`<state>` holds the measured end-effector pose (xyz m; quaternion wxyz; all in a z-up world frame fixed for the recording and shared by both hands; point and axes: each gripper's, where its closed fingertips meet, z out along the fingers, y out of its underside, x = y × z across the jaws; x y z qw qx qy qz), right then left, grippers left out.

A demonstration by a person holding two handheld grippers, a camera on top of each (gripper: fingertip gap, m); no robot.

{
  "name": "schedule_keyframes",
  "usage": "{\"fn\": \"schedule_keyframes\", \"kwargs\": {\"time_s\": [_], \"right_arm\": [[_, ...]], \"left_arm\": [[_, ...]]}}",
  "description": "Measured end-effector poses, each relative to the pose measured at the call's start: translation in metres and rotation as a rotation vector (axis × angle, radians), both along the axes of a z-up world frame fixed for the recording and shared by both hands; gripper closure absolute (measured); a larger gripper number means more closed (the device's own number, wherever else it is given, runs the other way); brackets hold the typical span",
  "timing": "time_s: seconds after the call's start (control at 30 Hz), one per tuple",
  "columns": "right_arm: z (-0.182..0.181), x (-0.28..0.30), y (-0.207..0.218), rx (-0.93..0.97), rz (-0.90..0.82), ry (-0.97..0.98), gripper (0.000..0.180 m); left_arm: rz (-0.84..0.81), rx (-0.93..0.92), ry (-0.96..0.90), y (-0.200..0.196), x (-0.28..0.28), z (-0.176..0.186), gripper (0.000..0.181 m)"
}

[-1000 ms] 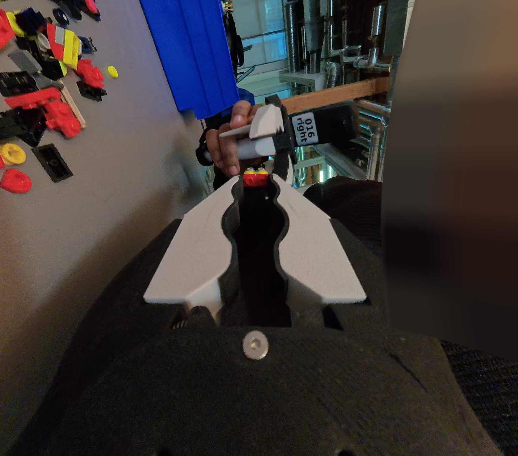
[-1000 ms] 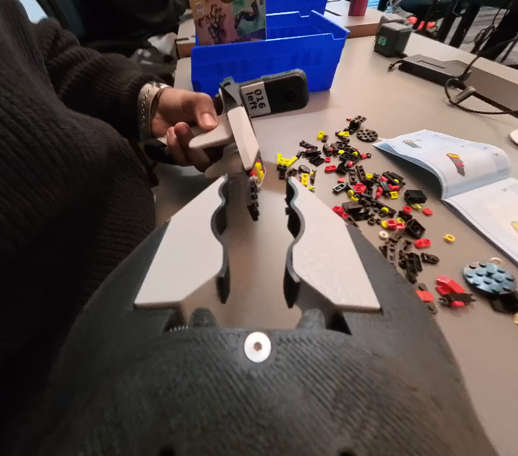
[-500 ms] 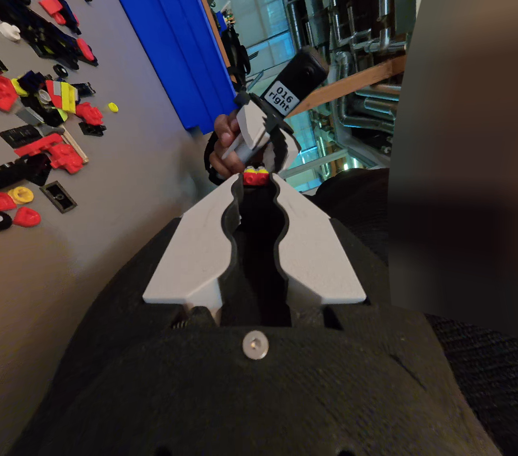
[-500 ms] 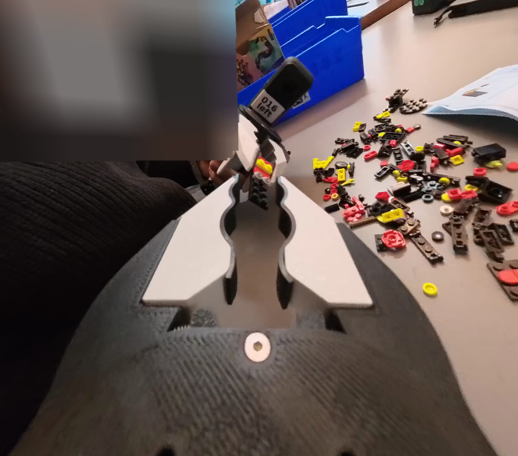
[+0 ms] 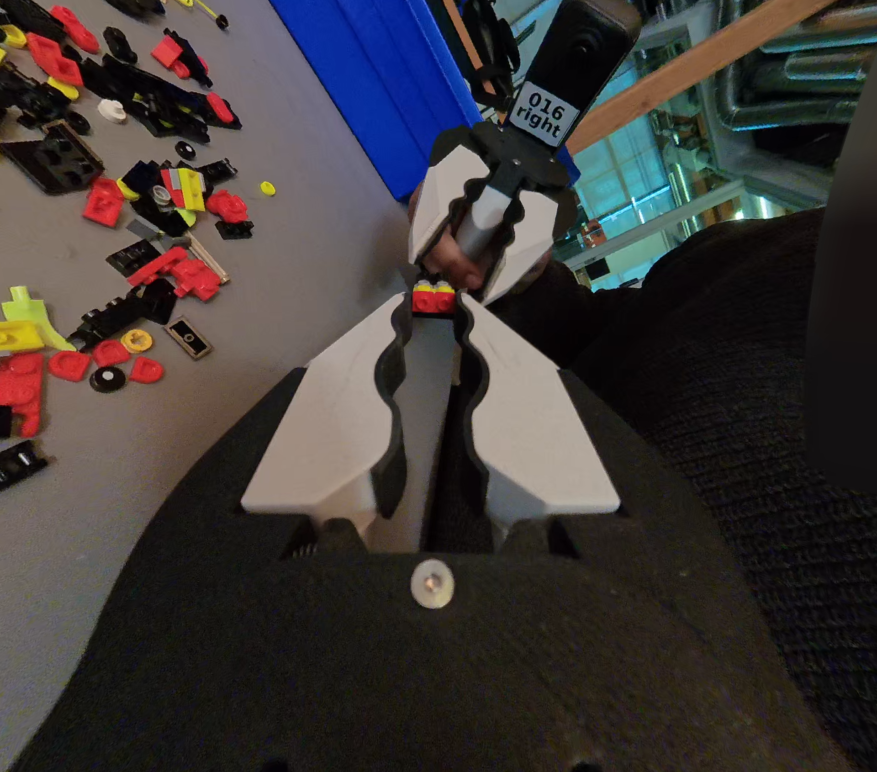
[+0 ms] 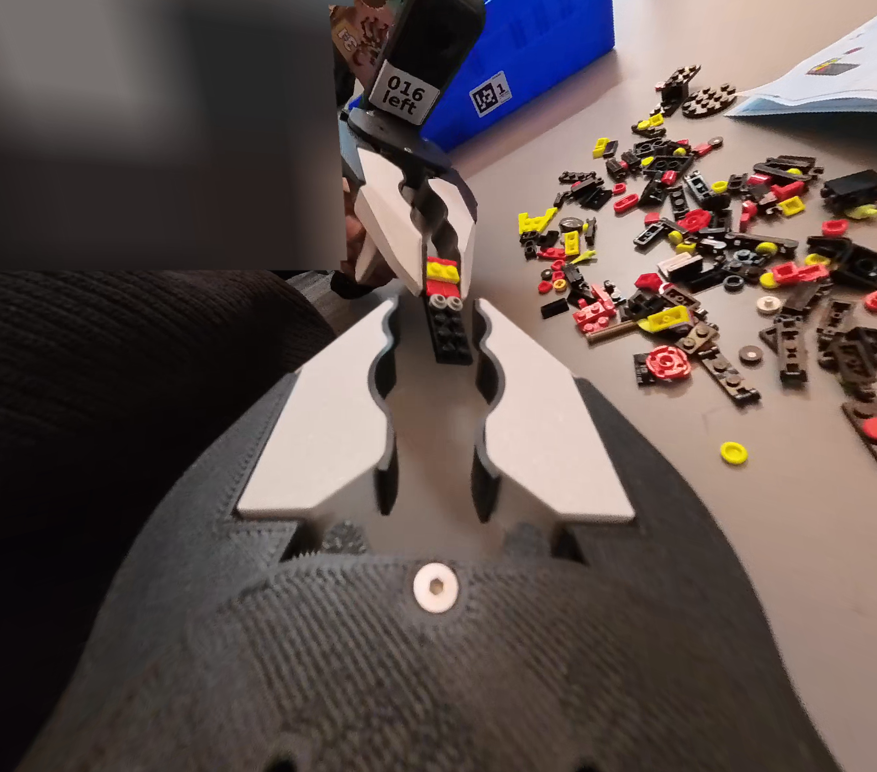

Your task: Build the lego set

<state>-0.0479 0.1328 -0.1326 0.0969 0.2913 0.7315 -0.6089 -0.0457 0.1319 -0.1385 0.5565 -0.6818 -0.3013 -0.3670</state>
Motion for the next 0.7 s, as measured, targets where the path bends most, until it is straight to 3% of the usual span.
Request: {"fn": "schedule_keyframes", "kwargs": {"time_s": [0.7], "right_arm": [[-0.023,0.009,-0.004,0.151,0.061,0.015,0.167]], "left_arm": [[-0.028,-0.063,0.031,0.002,0.004,-0.011,0.166]]}}
